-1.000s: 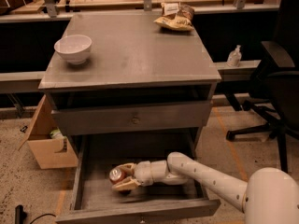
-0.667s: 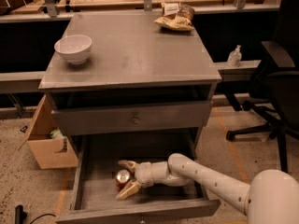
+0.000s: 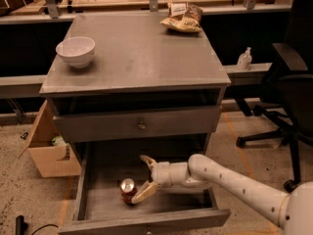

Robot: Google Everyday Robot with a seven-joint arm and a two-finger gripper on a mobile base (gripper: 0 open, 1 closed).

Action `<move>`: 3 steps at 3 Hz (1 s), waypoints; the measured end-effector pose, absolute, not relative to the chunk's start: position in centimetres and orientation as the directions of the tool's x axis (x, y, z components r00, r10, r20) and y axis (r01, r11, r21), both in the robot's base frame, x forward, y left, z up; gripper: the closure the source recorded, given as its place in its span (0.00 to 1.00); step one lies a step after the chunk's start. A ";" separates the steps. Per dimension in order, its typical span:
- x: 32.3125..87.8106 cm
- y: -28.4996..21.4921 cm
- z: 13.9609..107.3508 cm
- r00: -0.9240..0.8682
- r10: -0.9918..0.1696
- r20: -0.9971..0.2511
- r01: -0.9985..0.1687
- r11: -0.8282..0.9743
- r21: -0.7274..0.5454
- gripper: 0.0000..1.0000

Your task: Place coke can into middle drawer

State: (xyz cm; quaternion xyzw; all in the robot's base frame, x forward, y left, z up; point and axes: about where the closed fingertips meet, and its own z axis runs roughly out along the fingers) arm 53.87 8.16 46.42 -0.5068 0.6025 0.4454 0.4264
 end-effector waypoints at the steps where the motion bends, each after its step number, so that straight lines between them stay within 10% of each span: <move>1: 54.4 5.2 51.1 -0.115 -0.234 -0.965 -0.984 0.162 0.078 0.00; 3: 48.8 -3.4 59.8 -0.215 -0.157 -0.964 -0.941 0.296 0.162 0.00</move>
Offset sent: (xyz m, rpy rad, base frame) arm -0.0339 -0.1432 0.1467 0.0013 -0.0255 -0.2816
